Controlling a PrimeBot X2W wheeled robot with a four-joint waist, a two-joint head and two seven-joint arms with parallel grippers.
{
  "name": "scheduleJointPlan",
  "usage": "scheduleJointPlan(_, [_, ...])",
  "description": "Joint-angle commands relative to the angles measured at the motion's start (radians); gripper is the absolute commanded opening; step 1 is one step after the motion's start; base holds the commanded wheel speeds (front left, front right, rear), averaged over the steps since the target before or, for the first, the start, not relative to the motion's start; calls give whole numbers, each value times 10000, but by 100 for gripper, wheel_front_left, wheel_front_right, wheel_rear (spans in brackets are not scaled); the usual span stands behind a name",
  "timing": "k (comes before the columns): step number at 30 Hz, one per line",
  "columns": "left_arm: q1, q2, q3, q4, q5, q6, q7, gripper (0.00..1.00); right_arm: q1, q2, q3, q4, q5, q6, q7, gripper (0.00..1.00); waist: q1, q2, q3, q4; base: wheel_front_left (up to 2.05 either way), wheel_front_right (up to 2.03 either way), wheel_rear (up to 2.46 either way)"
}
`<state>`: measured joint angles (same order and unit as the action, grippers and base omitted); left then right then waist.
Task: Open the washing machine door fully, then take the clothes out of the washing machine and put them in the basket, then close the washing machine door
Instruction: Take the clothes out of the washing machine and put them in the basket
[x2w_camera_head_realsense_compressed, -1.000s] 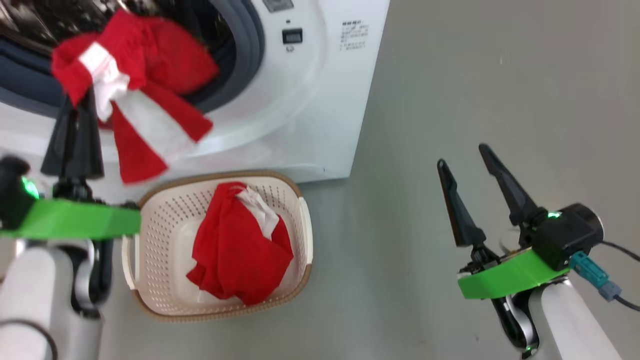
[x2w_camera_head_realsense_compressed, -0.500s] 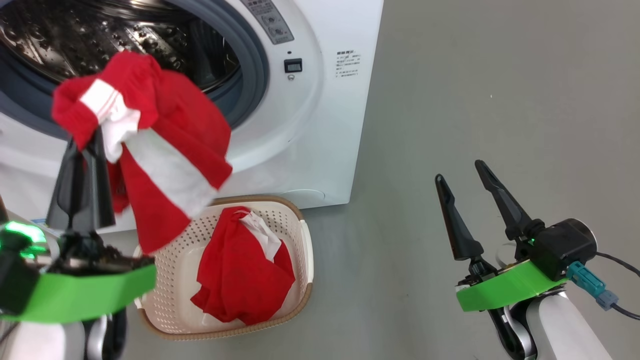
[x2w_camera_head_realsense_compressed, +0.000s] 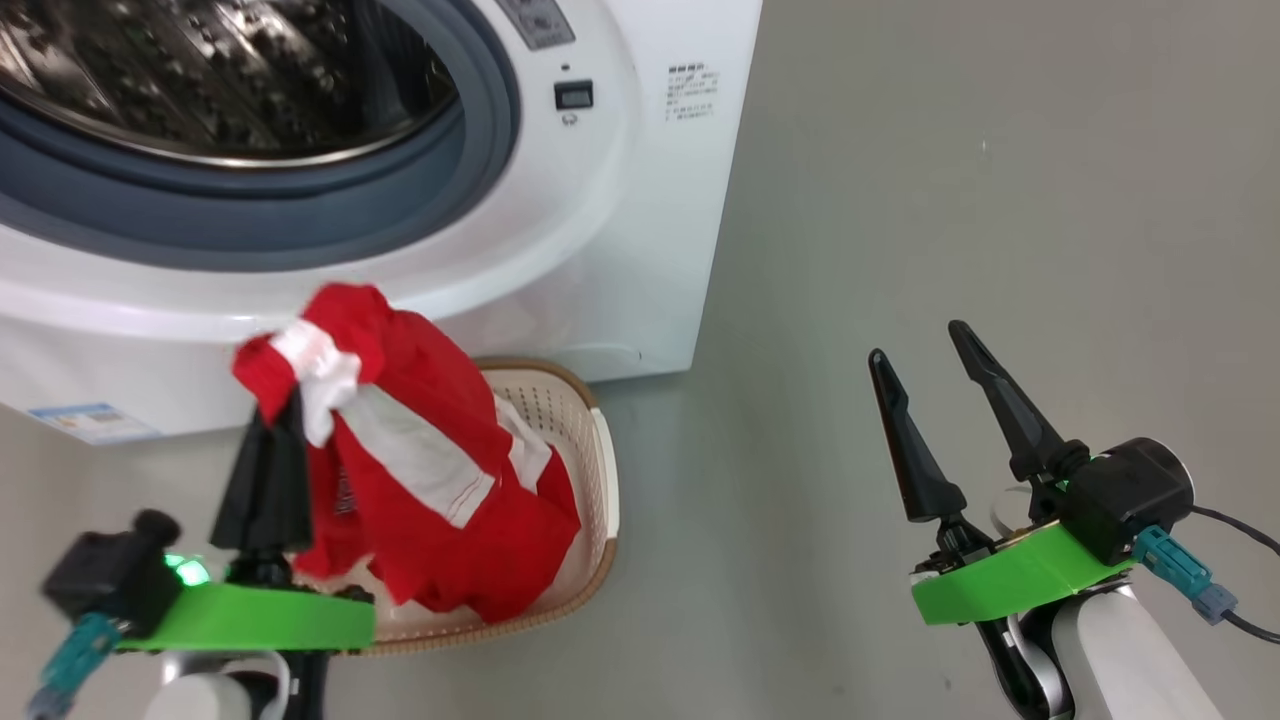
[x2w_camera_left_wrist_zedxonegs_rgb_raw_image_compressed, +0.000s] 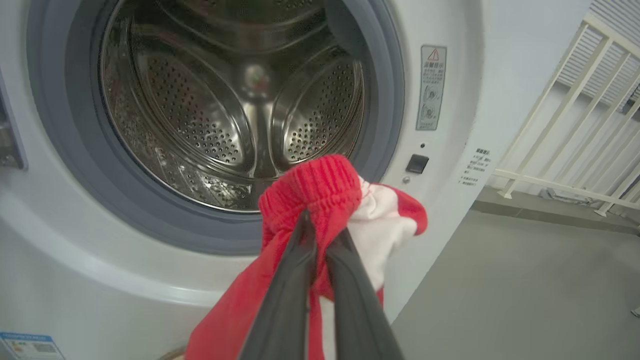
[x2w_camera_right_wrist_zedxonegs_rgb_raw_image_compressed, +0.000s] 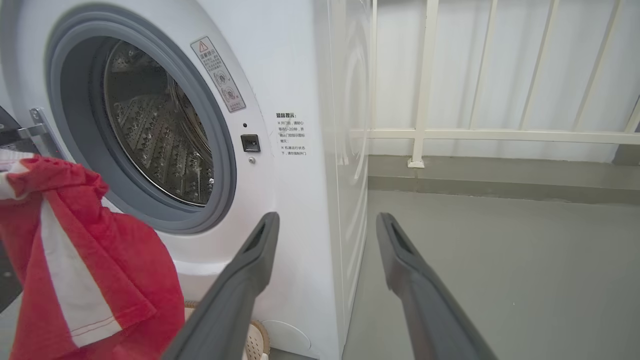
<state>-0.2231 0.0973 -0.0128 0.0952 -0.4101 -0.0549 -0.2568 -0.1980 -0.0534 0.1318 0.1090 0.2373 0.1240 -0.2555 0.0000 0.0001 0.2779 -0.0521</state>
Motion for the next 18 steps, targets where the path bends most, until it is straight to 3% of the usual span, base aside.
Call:
scheduleJointPlan(1, [-370,98,234,244,-56,-98,-31,0,-127,32,167,-286,-102,67,-63,100,0,-1,399,-1,0,0,0])
scheduleJointPlan(11, [-1971,-66,71,3729,88,-528,-47,0,-514,32,52,-366,-382,67,-63,100,0,-1,1188,152,0,0,0])
scheduleJointPlan(18, [-3232,-112,-123,6937,-114,-685,-47,0,-776,32,241,-421,-426,67,-63,100,0,-1,1732,47,0,0,0])
